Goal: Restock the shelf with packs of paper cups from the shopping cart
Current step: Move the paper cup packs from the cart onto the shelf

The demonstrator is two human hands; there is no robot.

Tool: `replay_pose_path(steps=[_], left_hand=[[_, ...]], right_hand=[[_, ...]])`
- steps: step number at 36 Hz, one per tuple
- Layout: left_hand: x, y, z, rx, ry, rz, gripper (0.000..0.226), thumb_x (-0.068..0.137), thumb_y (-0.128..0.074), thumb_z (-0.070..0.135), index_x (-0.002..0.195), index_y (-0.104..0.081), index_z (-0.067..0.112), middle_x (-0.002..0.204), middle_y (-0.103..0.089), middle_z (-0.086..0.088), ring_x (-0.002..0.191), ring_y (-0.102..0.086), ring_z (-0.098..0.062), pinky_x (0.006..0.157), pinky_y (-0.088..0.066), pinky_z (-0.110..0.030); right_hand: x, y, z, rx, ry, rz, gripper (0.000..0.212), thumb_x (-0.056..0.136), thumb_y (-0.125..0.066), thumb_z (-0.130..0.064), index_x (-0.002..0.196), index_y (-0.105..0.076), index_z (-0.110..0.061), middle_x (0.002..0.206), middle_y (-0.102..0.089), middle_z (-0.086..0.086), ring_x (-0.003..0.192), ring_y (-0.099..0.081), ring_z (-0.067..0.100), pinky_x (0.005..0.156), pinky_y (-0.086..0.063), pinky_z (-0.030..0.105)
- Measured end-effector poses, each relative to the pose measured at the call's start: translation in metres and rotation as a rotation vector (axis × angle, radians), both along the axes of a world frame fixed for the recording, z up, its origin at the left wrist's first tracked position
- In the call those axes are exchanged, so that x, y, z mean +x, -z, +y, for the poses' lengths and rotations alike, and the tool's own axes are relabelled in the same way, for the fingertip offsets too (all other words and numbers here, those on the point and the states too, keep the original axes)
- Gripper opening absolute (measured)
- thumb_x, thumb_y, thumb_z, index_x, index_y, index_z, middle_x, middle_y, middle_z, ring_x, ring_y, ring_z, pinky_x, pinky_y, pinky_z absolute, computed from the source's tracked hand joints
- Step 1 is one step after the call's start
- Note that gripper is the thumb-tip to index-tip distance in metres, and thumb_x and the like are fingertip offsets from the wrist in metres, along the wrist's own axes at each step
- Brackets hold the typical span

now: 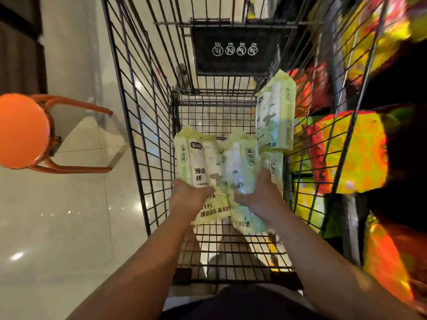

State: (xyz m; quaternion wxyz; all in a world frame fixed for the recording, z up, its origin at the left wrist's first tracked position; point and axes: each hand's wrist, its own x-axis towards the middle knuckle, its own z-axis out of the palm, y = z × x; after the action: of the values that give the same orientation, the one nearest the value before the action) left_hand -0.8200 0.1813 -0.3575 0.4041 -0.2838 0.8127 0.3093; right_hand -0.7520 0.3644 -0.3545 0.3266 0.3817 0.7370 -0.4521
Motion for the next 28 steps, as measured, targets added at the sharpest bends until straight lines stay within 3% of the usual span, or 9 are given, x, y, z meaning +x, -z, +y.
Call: replay_pose_path(steps=[3,5,7,10,12,16,19,22,28], left_hand=[[-0.009,-0.041,-0.002,0.055,0.046,0.102,0.067,0.072,-0.089,0.034,0.114,-0.040,0.017,0.095,-0.065,0.000,0.077,-0.069,-0.018,0.058,-0.056,-0.029],[-0.013,-0.072,-0.005,0.108,0.060,0.164,0.062,0.074,-0.088,0.029,0.111,-0.040,0.017,0.090,-0.065,0.002,0.069,-0.067,-0.013,0.046,-0.048,-0.022],[-0.017,-0.101,-0.014,0.158,0.065,0.216,0.059,0.074,-0.089,0.028,0.109,-0.042,0.018,0.086,-0.065,0.001,0.064,-0.065,-0.012,0.041,-0.046,-0.019],[-0.026,-0.137,-0.033,0.233,0.105,0.269,0.063,0.064,-0.092,0.038,0.110,-0.053,0.018,0.085,-0.073,-0.005,0.061,-0.071,-0.020,0.046,-0.056,-0.032],[-0.033,-0.159,-0.048,0.283,0.125,0.293,0.067,0.059,-0.093,0.042,0.111,-0.057,0.020,0.087,-0.075,-0.006,0.064,-0.074,-0.019,0.053,-0.060,-0.041],[-0.045,-0.205,-0.072,0.461,0.156,0.327,0.073,0.057,-0.095,0.036,0.117,-0.057,0.018,0.096,-0.078,-0.008,0.081,-0.077,-0.028,0.074,-0.062,-0.055],[-0.052,-0.237,-0.092,0.587,0.211,0.345,0.077,0.054,-0.093,0.032,0.120,-0.057,0.014,0.098,-0.077,-0.013,0.084,-0.077,-0.034,0.078,-0.061,-0.058],[-0.055,-0.267,-0.112,0.684,0.292,0.368,0.078,0.055,-0.091,0.030,0.123,-0.057,0.013,0.100,-0.077,-0.014,0.086,-0.076,-0.034,0.075,-0.061,-0.053],[-0.050,-0.308,-0.162,0.807,0.489,0.437,0.071,0.057,-0.093,0.032,0.117,-0.062,0.009,0.098,-0.076,-0.014,0.085,-0.075,-0.032,0.072,-0.059,-0.045]], right_hand=[[-0.002,-0.034,0.015,-0.047,0.133,0.073,0.109,0.074,-0.088,-0.026,0.154,-0.015,-0.019,0.156,-0.039,0.010,0.135,-0.048,0.029,0.096,-0.039,0.027],[-0.001,-0.056,0.024,-0.092,0.220,0.139,0.106,0.062,-0.091,-0.038,0.146,-0.027,-0.025,0.143,-0.055,0.008,0.117,-0.062,0.026,0.097,-0.050,0.034],[-0.002,-0.085,0.030,-0.130,0.264,0.214,0.089,0.068,-0.091,-0.027,0.134,-0.032,-0.031,0.123,-0.062,0.001,0.095,-0.064,0.017,0.079,-0.055,0.029],[0.004,-0.126,0.033,-0.191,0.296,0.353,0.112,0.067,-0.091,-0.023,0.152,-0.019,-0.029,0.128,-0.054,0.000,0.106,-0.059,0.022,0.077,-0.052,0.021],[0.013,-0.147,0.032,-0.258,0.320,0.462,0.126,0.051,-0.088,-0.034,0.153,-0.014,-0.033,0.134,-0.055,-0.001,0.113,-0.065,0.024,0.087,-0.058,0.034],[0.026,-0.196,0.023,-0.307,0.330,0.613,0.105,0.059,-0.083,-0.012,0.142,-0.033,-0.052,0.120,-0.070,-0.001,0.107,-0.070,0.026,0.072,-0.060,0.031],[0.038,-0.235,0.000,-0.348,0.427,0.738,0.093,0.064,-0.077,0.000,0.136,-0.041,-0.046,0.113,-0.075,-0.005,0.100,-0.073,0.019,0.068,-0.060,0.029],[0.055,-0.265,-0.033,-0.347,0.507,0.800,0.090,0.061,-0.088,-0.002,0.128,-0.047,-0.046,0.107,-0.076,-0.007,0.095,-0.074,0.016,0.066,-0.059,0.029],[0.094,-0.295,-0.102,-0.291,0.673,0.874,0.125,0.032,-0.103,-0.037,0.143,-0.046,-0.023,0.122,-0.070,0.017,0.106,-0.069,0.040,0.081,-0.058,0.053]])
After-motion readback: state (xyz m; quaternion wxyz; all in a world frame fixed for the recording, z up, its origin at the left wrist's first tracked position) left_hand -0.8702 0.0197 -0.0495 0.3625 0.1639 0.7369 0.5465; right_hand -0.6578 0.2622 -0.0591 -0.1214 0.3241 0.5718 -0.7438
